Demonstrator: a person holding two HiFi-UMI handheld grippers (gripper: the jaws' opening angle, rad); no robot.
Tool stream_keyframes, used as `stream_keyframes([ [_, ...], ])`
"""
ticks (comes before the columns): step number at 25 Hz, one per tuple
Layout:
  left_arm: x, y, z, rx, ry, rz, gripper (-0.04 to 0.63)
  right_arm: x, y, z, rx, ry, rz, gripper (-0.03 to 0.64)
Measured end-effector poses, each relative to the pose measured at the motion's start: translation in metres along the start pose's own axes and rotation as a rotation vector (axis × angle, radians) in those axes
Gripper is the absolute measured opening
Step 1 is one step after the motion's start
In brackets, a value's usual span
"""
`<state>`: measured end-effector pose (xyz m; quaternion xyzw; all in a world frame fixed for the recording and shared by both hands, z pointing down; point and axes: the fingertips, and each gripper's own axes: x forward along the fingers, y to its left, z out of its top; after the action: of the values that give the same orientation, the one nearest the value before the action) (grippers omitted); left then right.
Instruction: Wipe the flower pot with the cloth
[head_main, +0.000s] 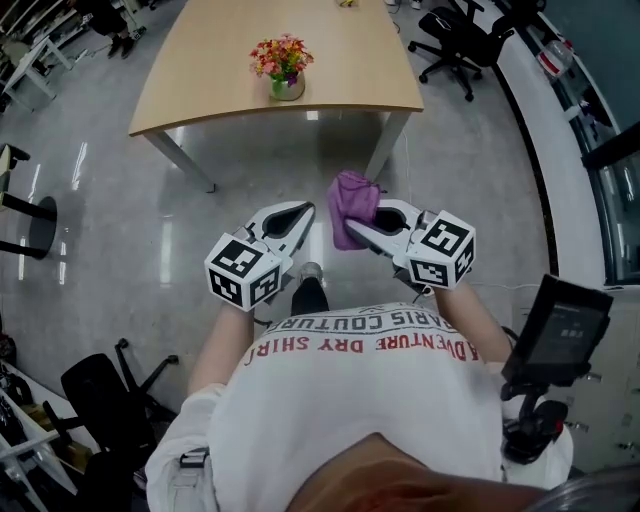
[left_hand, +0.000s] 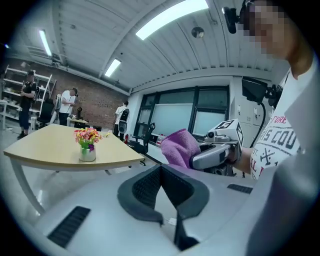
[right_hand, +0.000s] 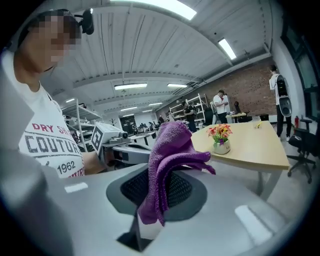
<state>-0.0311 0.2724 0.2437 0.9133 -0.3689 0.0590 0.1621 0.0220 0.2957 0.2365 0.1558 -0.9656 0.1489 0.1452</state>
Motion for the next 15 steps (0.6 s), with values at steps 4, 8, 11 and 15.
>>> stream_keyframes([
  [4,-0.049,-0.12,-0.028,0.011,-0.018,0.028,0.002,-0.076,0.098,-0.042,0.006,-0.029,0.024,0.043],
  [8,-0.101,-0.22,-0.034,0.057,-0.026,0.04,0.002,-0.134,0.178,-0.059,-0.01,-0.043,0.027,0.043],
  [11,-0.124,-0.272,-0.032,0.078,-0.027,0.044,0.002,-0.168,0.22,-0.059,-0.019,-0.074,0.046,0.043],
  [15,-0.17,-0.305,-0.03,0.1,-0.054,0.055,0.002,-0.186,0.281,-0.058,-0.09,-0.089,0.066,0.043],
])
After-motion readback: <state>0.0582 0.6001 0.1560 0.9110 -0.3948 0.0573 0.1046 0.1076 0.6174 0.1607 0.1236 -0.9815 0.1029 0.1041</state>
